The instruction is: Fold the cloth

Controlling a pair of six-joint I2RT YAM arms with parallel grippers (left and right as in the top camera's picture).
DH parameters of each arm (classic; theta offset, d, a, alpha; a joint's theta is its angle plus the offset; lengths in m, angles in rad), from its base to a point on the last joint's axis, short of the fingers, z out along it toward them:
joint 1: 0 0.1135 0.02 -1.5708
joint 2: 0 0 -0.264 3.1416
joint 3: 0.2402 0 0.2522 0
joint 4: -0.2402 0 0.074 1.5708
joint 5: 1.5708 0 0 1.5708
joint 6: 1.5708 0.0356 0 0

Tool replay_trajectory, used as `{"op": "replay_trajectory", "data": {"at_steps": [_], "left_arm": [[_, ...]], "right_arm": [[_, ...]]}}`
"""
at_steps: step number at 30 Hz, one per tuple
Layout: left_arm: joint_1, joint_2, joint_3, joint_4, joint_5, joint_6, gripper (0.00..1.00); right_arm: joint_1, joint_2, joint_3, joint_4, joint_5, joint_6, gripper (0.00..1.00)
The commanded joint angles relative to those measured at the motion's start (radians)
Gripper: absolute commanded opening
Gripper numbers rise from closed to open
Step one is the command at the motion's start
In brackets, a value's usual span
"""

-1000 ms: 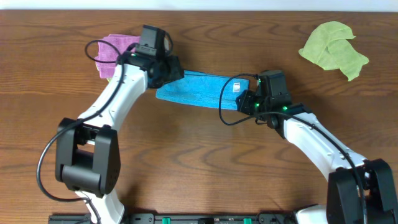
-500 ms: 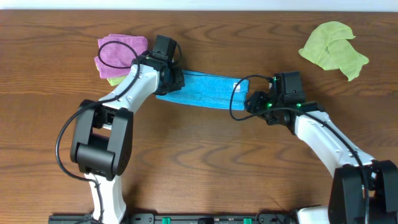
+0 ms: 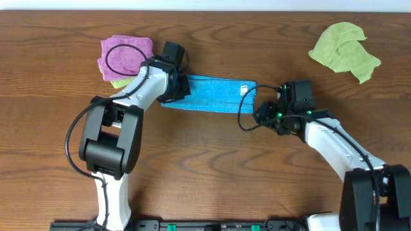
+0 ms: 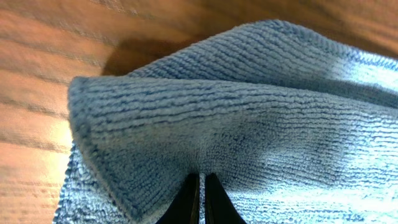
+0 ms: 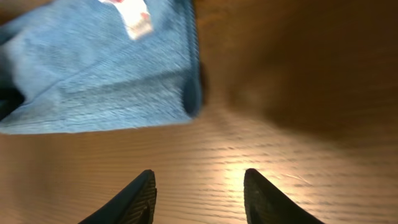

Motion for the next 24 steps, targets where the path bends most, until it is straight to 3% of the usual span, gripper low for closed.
{"op": "replay_trajectory", "data": {"at_steps": [1,11,24], "left_arm": [[-0.043,0.031,0.000,-0.031,0.008,0.002,0.06],[-0.101,0.031,0.000,-0.045,0.039,-0.034,0.06],[-0.101,0.031,0.000,-0.056,0.039,-0.034,0.06]], "right_arm": [[-0.016,-0.021,-0.037,0.005,0.004,-0.017,0.45],[-0.014,-0.021,-0.143,0.195,0.011,0.055,0.47],[-0.014,-0.005,-0.246,0.381,0.117,0.213,0.57]]}}
